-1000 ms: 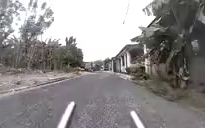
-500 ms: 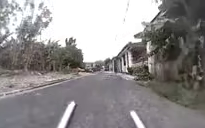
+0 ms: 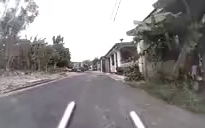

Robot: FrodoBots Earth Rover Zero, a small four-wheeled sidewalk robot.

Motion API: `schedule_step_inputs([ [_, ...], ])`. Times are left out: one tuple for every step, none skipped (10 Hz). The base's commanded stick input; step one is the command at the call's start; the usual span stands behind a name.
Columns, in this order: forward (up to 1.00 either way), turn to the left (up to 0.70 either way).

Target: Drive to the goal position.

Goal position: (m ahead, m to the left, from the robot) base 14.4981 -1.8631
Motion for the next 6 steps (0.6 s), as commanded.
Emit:
schedule_step_inputs([
  [0.85,0.0],
  [0.85,0.0],
  [0.85,0.0],
  [0.85,0.0],
  [0.85,0.0],
  [0.85,0.0],
])
